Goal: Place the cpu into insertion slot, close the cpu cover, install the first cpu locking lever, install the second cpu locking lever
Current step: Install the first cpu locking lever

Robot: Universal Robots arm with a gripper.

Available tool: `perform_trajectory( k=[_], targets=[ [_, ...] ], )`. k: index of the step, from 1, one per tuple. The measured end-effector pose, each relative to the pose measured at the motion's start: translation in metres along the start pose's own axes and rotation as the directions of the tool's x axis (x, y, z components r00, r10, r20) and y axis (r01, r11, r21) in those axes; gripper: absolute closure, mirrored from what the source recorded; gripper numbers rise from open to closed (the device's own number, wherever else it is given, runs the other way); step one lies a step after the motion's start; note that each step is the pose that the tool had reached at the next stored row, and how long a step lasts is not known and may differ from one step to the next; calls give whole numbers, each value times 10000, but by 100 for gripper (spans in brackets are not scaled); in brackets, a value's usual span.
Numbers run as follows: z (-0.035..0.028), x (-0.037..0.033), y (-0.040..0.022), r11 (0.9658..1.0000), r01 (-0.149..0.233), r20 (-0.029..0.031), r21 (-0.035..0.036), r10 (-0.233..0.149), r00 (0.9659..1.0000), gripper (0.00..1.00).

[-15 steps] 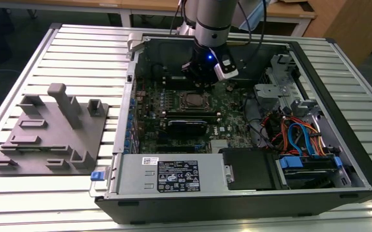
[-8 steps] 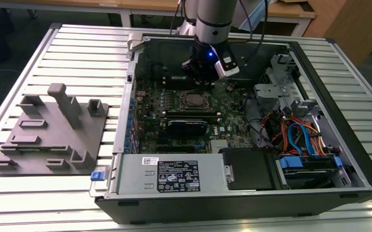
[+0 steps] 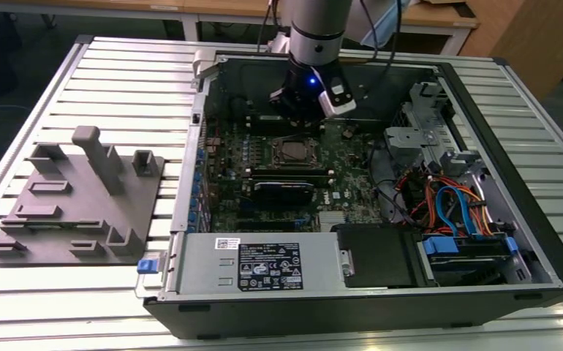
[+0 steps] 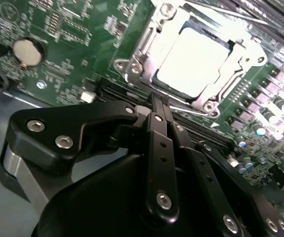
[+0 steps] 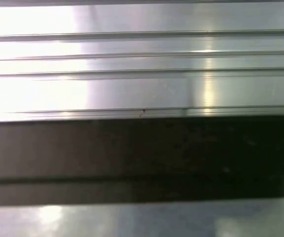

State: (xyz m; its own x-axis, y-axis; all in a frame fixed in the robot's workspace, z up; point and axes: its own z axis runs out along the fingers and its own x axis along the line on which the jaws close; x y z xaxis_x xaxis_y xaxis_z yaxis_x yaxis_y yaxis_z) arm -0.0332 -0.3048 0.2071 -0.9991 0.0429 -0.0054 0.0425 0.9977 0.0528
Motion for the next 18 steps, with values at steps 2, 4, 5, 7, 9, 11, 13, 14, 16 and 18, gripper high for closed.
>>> perform_trajectory(
  k=[2,4,5,7,9,11,13,14,16,18],
  targets=[
    [0,42,-2,10000,9,5,-17,-9,10000,90],
    [-1,79,-3,10000,20,10,-25,-20,10000,90],
    [-1,95,-4,10000,23,13,-29,-23,10000,90],
    [0,116,-4,10000,28,18,-32,-28,10000,90],
    [-1,120,-5,10000,47,18,-31,-47,10000,90],
    [-3,120,-4,10000,83,16,-32,-83,10000,90],
    [-10,120,-1,9999,151,13,-32,-151,9999,90],
    [-11,120,0,9998,176,12,-34,-176,9998,90],
    [-16,121,1,9997,237,7,-40,-237,9997,90],
    [-21,118,1,9996,263,6,-47,-263,9997,90]
  ],
)
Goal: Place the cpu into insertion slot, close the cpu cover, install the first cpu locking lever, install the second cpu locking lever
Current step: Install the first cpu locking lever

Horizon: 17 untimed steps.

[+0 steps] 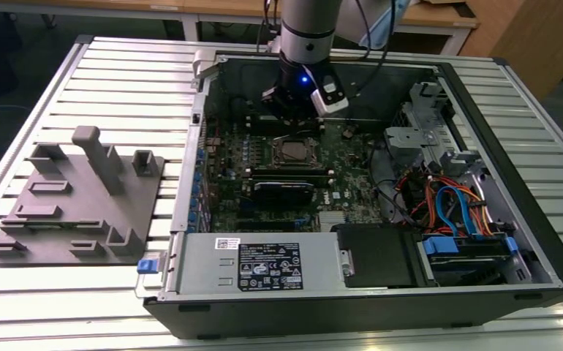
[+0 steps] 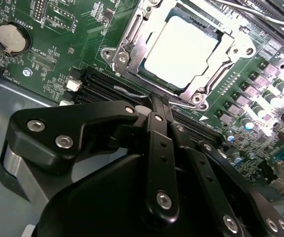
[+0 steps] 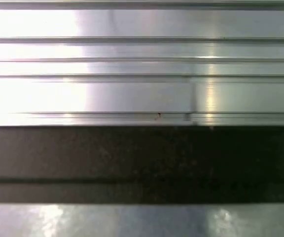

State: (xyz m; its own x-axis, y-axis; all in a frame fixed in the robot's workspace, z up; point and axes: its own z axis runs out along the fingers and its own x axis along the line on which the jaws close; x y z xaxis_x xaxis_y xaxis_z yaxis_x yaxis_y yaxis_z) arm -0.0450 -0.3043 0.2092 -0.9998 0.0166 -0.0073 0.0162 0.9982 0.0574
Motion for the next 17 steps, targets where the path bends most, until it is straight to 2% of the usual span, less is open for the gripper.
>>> perform_trajectory(
  k=[8,17],
  targets=[
    [-18,-37,5,10000,78,-3,-47,-78,10000,90],
    [-18,-104,27,9999,91,-5,-61,-91,10000,90]
  ],
)
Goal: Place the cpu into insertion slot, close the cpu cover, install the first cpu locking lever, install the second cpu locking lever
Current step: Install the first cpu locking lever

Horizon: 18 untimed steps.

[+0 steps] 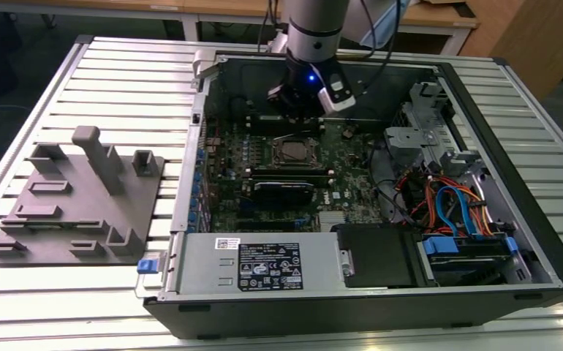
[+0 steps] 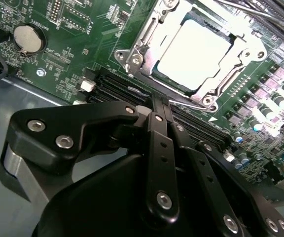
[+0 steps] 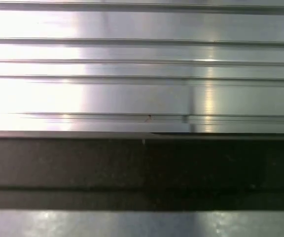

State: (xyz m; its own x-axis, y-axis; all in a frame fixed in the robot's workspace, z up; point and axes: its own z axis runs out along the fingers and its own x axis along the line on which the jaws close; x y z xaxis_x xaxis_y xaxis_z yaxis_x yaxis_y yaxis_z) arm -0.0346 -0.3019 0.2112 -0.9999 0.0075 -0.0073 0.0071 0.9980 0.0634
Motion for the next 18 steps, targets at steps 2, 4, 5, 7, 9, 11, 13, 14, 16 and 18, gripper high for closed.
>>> perform_trajectory(
  k=[2,4,5,7,9,11,13,14,16,18],
  targets=[
    [1,-9,14,10000,0,0,-1,0,10000,90],
    [2,-18,24,10000,4,0,-1,-4,10000,90],
    [2,-22,29,10000,7,-1,-1,-7,10000,90],
    [2,-33,29,10000,8,0,-2,-8,10000,90],
    [2,-44,29,10000,7,-1,0,-7,10000,90],
    [2,-56,29,10000,7,-1,0,-7,10000,90],
    [4,-63,29,10000,8,-1,1,-8,10000,90],
    [6,-63,29,10000,16,-1,0,-16,10000,90],
    [9,-64,28,9999,101,-7,0,-101,9999,90],
    [11,-64,27,9998,202,-13,-1,-202,9998,90]
  ],
)
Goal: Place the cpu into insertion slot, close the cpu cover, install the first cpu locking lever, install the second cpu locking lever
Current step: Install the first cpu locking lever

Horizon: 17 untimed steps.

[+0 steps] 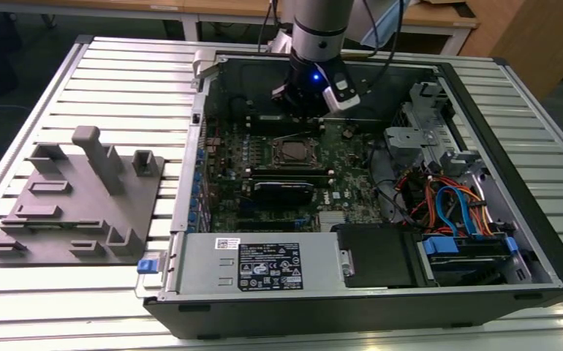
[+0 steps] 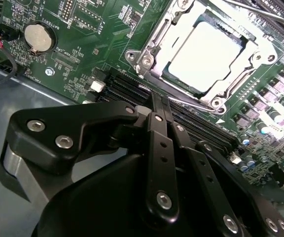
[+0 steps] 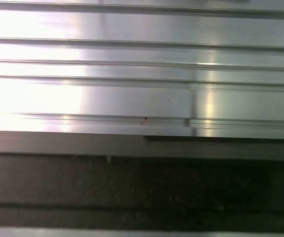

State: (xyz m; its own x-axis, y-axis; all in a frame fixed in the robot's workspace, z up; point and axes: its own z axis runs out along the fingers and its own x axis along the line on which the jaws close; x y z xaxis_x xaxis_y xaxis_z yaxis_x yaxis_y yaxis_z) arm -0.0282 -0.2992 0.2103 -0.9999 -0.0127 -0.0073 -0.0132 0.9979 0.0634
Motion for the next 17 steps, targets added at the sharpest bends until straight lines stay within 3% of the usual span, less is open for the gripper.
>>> perform_trajectory(
  k=[17],
  targets=[
    [63,-21,-22,10000,43,-3,0,-43,10000,90]
  ],
)
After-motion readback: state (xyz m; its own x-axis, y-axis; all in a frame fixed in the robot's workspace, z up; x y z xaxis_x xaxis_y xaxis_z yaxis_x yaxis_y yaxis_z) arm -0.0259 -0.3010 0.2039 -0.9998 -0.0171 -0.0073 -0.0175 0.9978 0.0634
